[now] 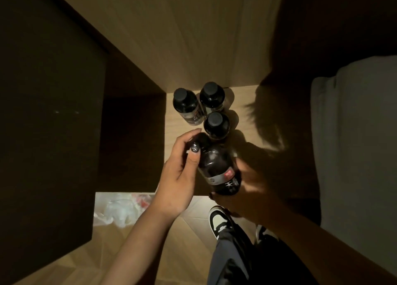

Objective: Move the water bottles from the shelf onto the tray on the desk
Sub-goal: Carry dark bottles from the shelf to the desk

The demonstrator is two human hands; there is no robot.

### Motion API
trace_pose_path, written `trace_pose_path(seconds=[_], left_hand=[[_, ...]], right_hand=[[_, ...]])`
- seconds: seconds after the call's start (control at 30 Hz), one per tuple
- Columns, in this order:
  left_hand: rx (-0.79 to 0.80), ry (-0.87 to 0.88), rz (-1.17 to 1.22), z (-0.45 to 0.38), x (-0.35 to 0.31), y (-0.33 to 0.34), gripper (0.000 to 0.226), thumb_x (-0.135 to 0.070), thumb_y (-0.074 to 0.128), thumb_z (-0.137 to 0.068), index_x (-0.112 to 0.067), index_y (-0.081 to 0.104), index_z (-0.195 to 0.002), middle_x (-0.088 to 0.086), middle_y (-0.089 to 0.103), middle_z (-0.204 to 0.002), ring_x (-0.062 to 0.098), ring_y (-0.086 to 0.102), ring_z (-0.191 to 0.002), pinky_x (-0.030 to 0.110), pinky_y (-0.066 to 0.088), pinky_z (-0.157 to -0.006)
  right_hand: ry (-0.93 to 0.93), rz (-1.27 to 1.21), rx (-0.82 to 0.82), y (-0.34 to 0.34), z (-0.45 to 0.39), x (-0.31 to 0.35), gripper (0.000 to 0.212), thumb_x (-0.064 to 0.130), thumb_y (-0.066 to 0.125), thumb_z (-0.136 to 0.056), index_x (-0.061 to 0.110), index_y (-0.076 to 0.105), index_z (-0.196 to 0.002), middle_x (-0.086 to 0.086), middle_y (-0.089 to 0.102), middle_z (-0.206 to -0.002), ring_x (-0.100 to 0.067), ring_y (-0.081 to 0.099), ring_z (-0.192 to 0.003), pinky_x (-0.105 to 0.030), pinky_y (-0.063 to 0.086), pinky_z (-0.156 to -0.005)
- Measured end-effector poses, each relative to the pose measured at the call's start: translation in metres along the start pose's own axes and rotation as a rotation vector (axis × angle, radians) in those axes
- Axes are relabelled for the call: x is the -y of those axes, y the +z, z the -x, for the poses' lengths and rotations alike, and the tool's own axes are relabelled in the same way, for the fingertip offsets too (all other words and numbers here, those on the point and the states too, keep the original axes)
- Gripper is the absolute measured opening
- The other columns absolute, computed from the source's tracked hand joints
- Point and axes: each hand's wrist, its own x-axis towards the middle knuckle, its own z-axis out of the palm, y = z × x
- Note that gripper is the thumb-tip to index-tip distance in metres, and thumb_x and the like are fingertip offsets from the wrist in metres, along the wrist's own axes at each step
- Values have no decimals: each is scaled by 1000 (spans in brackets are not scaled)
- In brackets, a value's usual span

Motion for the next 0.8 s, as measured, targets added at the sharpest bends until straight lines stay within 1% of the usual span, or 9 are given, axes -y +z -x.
trace_pose_path(seconds=[0.07, 0.17, 0.23, 0.3, 0.4, 0.53, 0.63, 0.73, 0.8], left_hand=[[-90, -38, 15, -6, 4, 6, 39, -43, 40, -95, -33, 43, -132, -17, 57, -121, 10, 58, -113, 30, 48, -92], [-193, -155, -21, -25, 12, 25, 44, -24, 55, -93, -33, 38, -132, -12, 49, -127, 8, 52, -115, 21, 47, -86], [-189, -201, -62, -41, 21, 41, 60, -18, 65, -86, -25, 34, -136, -6, 41, -137, 12, 44, -124, 31, 45, -100], [-188, -170, -114, -55, 31, 56, 69, -18, 72, -81, -16, 32, -138, -2, 35, -134, 19, 39, -128, 43, 39, -109], [-250, -163, -188, -71, 40, 74, 75, -20, 74, -80, -8, 28, -138, 2, 31, -129, 18, 32, -127, 36, 30, -113], [-328, -147, -178, -83, 45, 86, 67, -14, 71, -81, -5, 30, -134, 12, 39, -132, 20, 36, -125, 33, 30, -111], [-345, -172, -76, -80, 46, 88, 62, -9, 69, -82, -9, 32, -131, 6, 47, -129, 12, 44, -119, 25, 35, -106], [-394, -226, 18, -67, 41, 85, 53, -8, 67, -84, -10, 36, -126, 3, 54, -118, 17, 52, -113, 33, 42, -101], [-403, -240, 70, -54, 32, 82, 44, -9, 67, -84, -15, 40, -118, -7, 55, -106, 11, 55, -103, 29, 43, -94]], right_hand=[[58, -13, -13, -19, 5, 0, 44, 16, 80, -67, 16, 57, -104, -7, 67, -90, -21, 66, -81, -22, 54, -69], [155, -57, -76, -41, 10, -5, 41, 28, 82, -60, 29, 55, -92, 0, 68, -82, -13, 68, -75, -28, 57, -70], [200, -131, -132, -52, 12, -10, 41, 26, 82, -63, 31, 55, -94, 2, 68, -85, -13, 68, -78, -30, 56, -72], [209, -212, -185, -60, 13, -12, 38, 14, 80, -68, 29, 55, -92, 1, 68, -86, -15, 68, -78, -24, 53, -66], [248, -292, -231, -64, 14, -20, 33, 10, 79, -69, 26, 57, -87, -1, 69, -79, -12, 69, -65, -18, 51, -54], [288, -359, -219, -65, 17, -26, 25, 9, 76, -72, 23, 58, -84, -2, 68, -72, -8, 67, -55, -15, 50, -47], [298, -401, -211, -65, 21, -29, 25, 10, 75, -73, 22, 59, -88, -6, 68, -76, -13, 68, -61, -18, 51, -49], [293, -425, -216, -67, 29, -24, 32, 12, 76, -72, 20, 59, -98, -11, 69, -84, -22, 70, -70, -22, 53, -53], [278, -426, -218, -70, 34, -22, 34, 12, 77, -71, 19, 60, -99, -10, 70, -85, -22, 70, -72, -23, 54, -55]])
